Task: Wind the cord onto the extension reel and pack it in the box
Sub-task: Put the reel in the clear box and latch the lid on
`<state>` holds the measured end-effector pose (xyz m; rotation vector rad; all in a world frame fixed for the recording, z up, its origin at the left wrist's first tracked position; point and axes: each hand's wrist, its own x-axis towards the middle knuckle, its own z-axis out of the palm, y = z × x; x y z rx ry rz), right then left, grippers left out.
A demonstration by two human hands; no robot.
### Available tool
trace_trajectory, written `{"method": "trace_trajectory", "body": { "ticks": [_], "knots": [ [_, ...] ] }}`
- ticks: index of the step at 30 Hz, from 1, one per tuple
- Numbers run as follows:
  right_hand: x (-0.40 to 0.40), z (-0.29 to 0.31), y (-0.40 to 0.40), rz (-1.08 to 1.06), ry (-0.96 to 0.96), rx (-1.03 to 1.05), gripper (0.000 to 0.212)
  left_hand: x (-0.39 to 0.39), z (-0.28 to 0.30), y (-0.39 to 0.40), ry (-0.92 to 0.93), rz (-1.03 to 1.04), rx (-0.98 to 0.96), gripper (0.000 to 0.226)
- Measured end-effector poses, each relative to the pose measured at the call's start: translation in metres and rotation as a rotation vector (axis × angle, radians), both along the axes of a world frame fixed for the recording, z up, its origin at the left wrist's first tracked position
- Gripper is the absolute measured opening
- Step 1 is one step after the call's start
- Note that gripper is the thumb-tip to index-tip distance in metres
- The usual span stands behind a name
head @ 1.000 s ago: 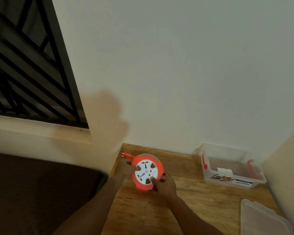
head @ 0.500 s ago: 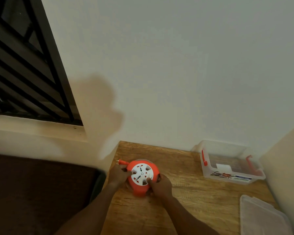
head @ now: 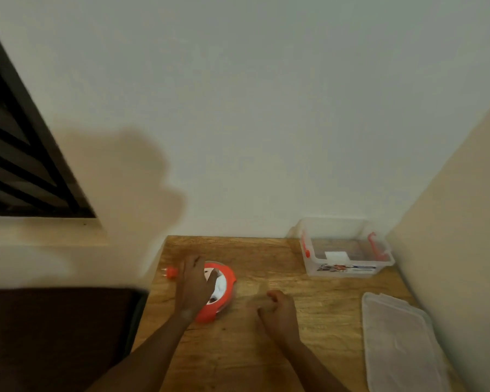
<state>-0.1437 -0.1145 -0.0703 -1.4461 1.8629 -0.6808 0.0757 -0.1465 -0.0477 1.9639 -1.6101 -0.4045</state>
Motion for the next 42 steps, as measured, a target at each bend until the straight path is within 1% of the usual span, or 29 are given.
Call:
{"method": "trace_trajectory", "body": {
  "ticks": [1,3,4,6,9,12,15,17,19,22,24,26,27,29,32,34,37,38,40,41,42],
  "knots": [
    [-0.017,0.002,0.001,-0.043,0.03,-0.022,0.045,-0.014,0.005,-0.008,0.0,-0.092,-0.012,0.036],
    [-0.052,0.009,0.001,-0.141,0.079,-0.055,0.045,-0.048,0.02,-0.024,0.071,-0.247,-0.004,0.037],
    [-0.074,0.012,0.001,-0.189,0.098,-0.061,0.045,-0.069,0.028,-0.031,0.093,-0.312,-0.001,0.042],
    [-0.117,0.018,0.003,-0.272,0.14,-0.047,0.044,-0.11,0.044,-0.044,0.072,-0.409,-0.005,0.052],
    [-0.173,0.021,0.012,-0.355,0.197,-0.008,0.043,-0.167,0.059,-0.059,0.036,-0.473,0.005,0.058],
    [-0.213,0.018,0.025,-0.409,0.22,0.01,0.041,-0.21,0.063,-0.07,0.043,-0.494,0.101,0.061],
    [-0.242,0.015,0.033,-0.458,0.239,0.031,0.038,-0.237,0.06,-0.076,0.075,-0.448,0.143,0.067],
    [-0.263,0.015,0.038,-0.489,0.261,0.065,0.039,-0.249,0.055,-0.081,0.111,-0.341,0.143,0.068],
    [-0.285,0.014,0.042,-0.52,0.28,0.108,0.045,-0.254,0.052,-0.088,0.162,-0.214,0.143,0.068],
    [-0.318,0.012,0.05,-0.588,0.285,0.202,0.055,-0.258,0.045,-0.101,0.298,-0.084,0.231,0.07],
    [-0.331,0.008,0.053,-0.582,0.242,0.261,0.065,-0.259,0.04,-0.107,0.406,-0.014,0.321,0.067],
    [-0.339,0.003,0.055,-0.563,0.159,0.255,0.073,-0.262,0.032,-0.11,0.547,0.031,0.389,0.061],
    [-0.341,0.001,0.054,-0.551,0.133,0.239,0.074,-0.265,0.028,-0.111,0.607,0.045,0.419,0.058],
    [-0.342,-0.002,0.053,-0.528,0.116,0.22,0.069,-0.269,0.021,-0.11,0.692,0.058,0.461,0.05],
    [-0.341,-0.003,0.05,-0.54,0.082,0.221,0.059,-0.275,0.019,-0.11,0.688,0.031,0.45,0.048],
    [-0.343,-0.005,0.05,-0.548,0.027,0.214,0.042,-0.275,0.02,-0.111,0.667,0.035,0.438,0.045],
    [-0.342,-0.004,0.051,-0.562,-0.065,0.215,0.008,-0.27,0.022,-0.11,0.648,0.063,0.442,0.041],
    [-0.341,-0.002,0.05,-0.569,-0.076,0.204,0.007,-0.267,0.024,-0.108,0.647,0.06,0.443,0.042],
    [-0.335,-0.001,0.05,-0.552,-0.071,0.153,0.022,-0.258,0.027,-0.105,0.646,0.052,0.434,0.045],
    [-0.331,0.0,0.05,-0.534,-0.06,0.135,0.026,-0.252,0.029,-0.103,0.636,0.048,0.429,0.045],
    [-0.326,0.001,0.049,-0.521,-0.054,0.128,0.025,-0.245,0.031,-0.101,0.62,0.045,0.423,0.044]
  ]
}}
